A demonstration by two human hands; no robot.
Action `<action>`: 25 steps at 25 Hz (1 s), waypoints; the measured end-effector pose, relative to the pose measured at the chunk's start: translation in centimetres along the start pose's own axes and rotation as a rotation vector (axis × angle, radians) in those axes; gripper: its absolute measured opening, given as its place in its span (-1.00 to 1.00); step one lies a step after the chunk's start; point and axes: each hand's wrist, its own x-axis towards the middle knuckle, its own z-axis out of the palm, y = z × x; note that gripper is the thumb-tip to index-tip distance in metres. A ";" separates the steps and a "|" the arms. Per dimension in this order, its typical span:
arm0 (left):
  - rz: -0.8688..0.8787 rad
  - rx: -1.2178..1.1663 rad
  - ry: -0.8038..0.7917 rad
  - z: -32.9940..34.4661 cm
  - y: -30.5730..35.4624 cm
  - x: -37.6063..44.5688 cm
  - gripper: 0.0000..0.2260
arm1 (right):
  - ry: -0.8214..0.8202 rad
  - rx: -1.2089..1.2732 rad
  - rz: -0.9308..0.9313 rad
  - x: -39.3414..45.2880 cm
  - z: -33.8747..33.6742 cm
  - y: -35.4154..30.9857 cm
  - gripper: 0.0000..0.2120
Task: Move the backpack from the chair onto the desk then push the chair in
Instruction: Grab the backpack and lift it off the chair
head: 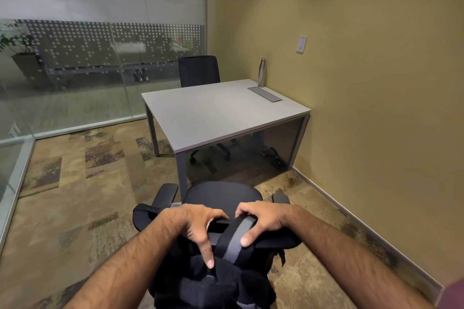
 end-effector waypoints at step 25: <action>0.022 -0.127 0.032 0.1 -0.1 -0.2 -0.07 | 0.151 -0.374 -0.204 -6.2 -2.0 5.4 -0.27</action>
